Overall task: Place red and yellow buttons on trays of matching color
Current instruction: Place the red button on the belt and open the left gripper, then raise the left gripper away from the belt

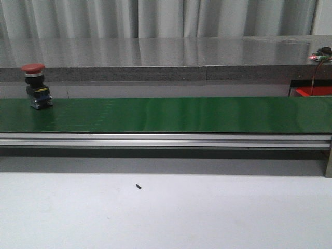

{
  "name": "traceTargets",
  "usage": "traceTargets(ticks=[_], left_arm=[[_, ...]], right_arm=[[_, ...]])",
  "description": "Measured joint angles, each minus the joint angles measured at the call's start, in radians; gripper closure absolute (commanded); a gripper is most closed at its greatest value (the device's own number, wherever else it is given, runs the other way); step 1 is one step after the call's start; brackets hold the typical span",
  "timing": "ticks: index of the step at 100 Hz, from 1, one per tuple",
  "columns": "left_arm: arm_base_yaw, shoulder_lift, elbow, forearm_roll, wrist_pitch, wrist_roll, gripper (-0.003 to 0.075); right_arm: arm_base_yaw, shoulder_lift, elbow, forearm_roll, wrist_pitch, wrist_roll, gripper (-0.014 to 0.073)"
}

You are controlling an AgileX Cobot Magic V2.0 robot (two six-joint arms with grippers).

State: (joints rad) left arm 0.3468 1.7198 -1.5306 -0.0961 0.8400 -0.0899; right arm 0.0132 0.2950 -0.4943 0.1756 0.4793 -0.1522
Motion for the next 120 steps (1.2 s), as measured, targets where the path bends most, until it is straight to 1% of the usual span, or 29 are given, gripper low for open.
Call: traceTargets(ticks=[26, 40, 68, 72, 77, 82, 93, 97, 101, 120], left_arm=[[-0.051, -0.054, 0.145, 0.0, -0.054, 0.001, 0.0512], [-0.056, -0.056, 0.196, -0.012, -0.09, 0.001, 0.0512], [-0.056, -0.056, 0.241, -0.016, -0.126, 0.002, 0.0504], [-0.056, -0.056, 0.243, -0.016, -0.126, 0.002, 0.0486], [-0.056, -0.056, 0.245, -0.016, -0.126, 0.002, 0.0442], [-0.056, -0.056, 0.246, -0.016, -0.126, 0.002, 0.0378], [-0.056, -0.056, 0.246, -0.018, -0.127, 0.003, 0.0197], [-0.056, -0.056, 0.246, -0.022, -0.129, 0.003, 0.0164], [-0.056, -0.056, 0.246, -0.03, -0.129, 0.003, 0.0149], [-0.056, -0.072, 0.246, -0.055, -0.129, 0.005, 0.0153]], right_arm=[[0.0, 0.0, 0.0, 0.0, 0.0, 0.0, 0.0662], [0.0, 0.0, 0.0, 0.0, 0.0, 0.0, 0.0662], [0.0, 0.0, 0.0, 0.0, 0.0, 0.0, 0.0662], [0.0, 0.0, 0.0, 0.0, 0.0, 0.0, 0.0662], [0.0, 0.0, 0.0, 0.0, 0.0, 0.0, 0.0662], [0.0, 0.0, 0.0, 0.0, 0.0, 0.0, 0.0662], [0.0, 0.0, 0.0, 0.0, 0.0, 0.0, 0.0662], [0.0, 0.0, 0.0, 0.0, 0.0, 0.0, 0.0662], [0.0, 0.0, 0.0, 0.0, 0.0, 0.0, 0.0662], [0.0, 0.0, 0.0, 0.0, 0.0, 0.0, 0.0662]])
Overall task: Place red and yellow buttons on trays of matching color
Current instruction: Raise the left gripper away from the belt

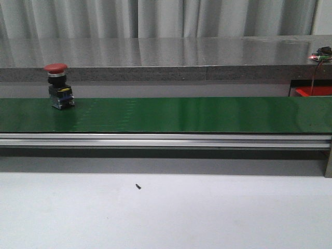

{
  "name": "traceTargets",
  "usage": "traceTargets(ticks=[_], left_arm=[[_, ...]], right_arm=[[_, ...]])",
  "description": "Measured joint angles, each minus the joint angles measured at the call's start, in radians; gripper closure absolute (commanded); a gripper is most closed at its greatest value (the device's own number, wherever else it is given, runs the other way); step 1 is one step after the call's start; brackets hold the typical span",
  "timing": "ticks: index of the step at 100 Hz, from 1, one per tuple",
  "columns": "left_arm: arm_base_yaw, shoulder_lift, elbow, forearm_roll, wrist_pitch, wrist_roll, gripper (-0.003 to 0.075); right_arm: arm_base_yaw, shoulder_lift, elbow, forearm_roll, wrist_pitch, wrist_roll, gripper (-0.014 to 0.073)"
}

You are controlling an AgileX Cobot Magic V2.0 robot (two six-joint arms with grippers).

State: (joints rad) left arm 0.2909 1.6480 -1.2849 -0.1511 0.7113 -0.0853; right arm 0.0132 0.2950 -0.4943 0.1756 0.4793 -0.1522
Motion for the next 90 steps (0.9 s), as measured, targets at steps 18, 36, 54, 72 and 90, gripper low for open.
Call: traceTargets(ticks=[18, 36, 54, 72, 90], left_arm=[[0.0, -0.083, 0.0, -0.018, 0.005, 0.043, 0.0169], [-0.002, -0.195, 0.0, -0.061, 0.058, 0.131, 0.0446], [-0.033, -0.312, 0.014, -0.085, 0.079, 0.193, 0.0738], [-0.102, -0.408, 0.071, -0.089, 0.082, 0.226, 0.074], [-0.186, -0.491, 0.159, -0.097, 0.064, 0.228, 0.074]], right_arm=[[0.0, 0.0, 0.0, 0.0, 0.0, 0.0, 0.0662], [0.0, 0.0, 0.0, 0.0, 0.0, 0.0, 0.0662], [0.0, 0.0, 0.0, 0.0, 0.0, 0.0, 0.0662], [0.0, 0.0, 0.0, 0.0, 0.0, 0.0, 0.0662], [0.0, 0.0, 0.0, 0.0, 0.0, 0.0, 0.0662]])
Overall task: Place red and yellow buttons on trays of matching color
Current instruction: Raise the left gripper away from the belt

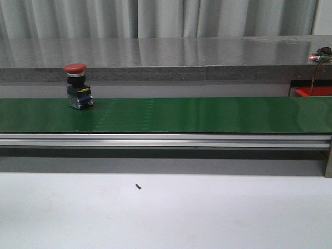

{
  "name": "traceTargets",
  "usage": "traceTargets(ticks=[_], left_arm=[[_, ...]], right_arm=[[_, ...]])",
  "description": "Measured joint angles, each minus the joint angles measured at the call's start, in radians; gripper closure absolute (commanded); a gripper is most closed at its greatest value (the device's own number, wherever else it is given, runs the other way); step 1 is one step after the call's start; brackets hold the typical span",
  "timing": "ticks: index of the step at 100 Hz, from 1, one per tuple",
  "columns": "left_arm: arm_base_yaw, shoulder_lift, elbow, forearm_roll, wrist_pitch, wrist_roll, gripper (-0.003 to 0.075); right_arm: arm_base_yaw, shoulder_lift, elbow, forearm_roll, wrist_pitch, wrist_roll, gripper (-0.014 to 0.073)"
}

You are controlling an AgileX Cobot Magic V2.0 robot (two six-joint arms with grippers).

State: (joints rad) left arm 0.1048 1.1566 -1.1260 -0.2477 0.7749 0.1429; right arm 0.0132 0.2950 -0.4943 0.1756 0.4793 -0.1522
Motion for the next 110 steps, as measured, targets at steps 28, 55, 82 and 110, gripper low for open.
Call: traceTargets(ticks=[28, 55, 82, 110], left_arm=[[-0.095, -0.13, 0.147, -0.01, -0.038, 0.004, 0.074], [-0.102, -0.306, 0.299, -0.014, -0.077, 0.004, 0.074], [-0.102, -0.498, 0.453, -0.016, -0.138, 0.004, 0.074], [-0.102, -0.599, 0.525, -0.016, -0.16, 0.004, 0.074]], right_arm=[[0.0, 0.0, 0.0, 0.0, 0.0, 0.0, 0.0662], [0.0, 0.03, 0.0, 0.0, 0.022, 0.0, 0.0662], [0.0, 0.115, -0.024, 0.0, 0.051, 0.0, 0.0662], [0.02, 0.259, -0.143, 0.0, 0.083, -0.004, 0.0662]])
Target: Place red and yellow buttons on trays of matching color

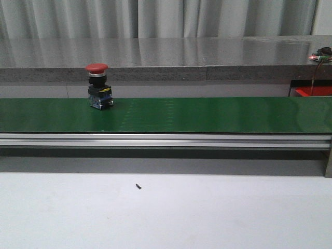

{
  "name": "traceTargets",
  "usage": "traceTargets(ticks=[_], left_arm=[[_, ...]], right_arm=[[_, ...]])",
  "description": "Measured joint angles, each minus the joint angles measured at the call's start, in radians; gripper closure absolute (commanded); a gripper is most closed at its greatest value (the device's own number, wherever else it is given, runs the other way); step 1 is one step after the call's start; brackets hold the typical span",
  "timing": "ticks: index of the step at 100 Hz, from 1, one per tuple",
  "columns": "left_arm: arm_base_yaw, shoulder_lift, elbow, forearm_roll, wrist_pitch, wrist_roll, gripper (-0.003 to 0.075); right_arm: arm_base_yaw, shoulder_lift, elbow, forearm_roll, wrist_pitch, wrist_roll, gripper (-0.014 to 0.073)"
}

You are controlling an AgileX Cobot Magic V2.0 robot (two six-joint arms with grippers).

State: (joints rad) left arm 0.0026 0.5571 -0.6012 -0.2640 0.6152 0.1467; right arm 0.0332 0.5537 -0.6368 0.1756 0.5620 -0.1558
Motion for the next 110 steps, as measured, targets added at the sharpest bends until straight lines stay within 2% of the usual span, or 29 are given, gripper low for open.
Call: traceTargets(ticks=[33, 40, 50, 59, 67, 75, 82, 110], left_arm=[[0.0, -0.001, 0.001, 0.0, 0.006, 0.0, 0.074], [0.0, -0.001, 0.001, 0.0, 0.006, 0.0, 0.074], [0.0, -0.001, 0.001, 0.0, 0.008, 0.0, 0.074], [0.0, -0.001, 0.001, 0.0, 0.008, 0.0, 0.074], [0.0, -0.001, 0.001, 0.0, 0.008, 0.0, 0.074], [0.0, -0.001, 0.001, 0.0, 0.008, 0.0, 0.074], [0.0, -0.001, 0.001, 0.0, 0.008, 0.0, 0.074], [0.0, -0.001, 0.001, 0.0, 0.008, 0.0, 0.074]], right_arm=[[0.101, 0.28, -0.232, 0.0, 0.119, 0.0, 0.0658], [0.121, 0.351, -0.29, 0.0, 0.152, 0.0, 0.0634], [0.154, 0.46, -0.371, 0.0, 0.192, -0.002, 0.0488], [0.191, 0.548, -0.448, 0.0, 0.222, -0.004, 0.0265], [0.224, 0.621, -0.515, 0.0, 0.244, -0.006, 0.0109], [0.259, 0.695, -0.595, 0.0, 0.273, -0.006, 0.0006], [0.289, 0.764, -0.668, 0.0, 0.306, -0.006, -0.0017], [0.417, 1.052, -0.994, 0.0, 0.446, -0.006, -0.0017]])
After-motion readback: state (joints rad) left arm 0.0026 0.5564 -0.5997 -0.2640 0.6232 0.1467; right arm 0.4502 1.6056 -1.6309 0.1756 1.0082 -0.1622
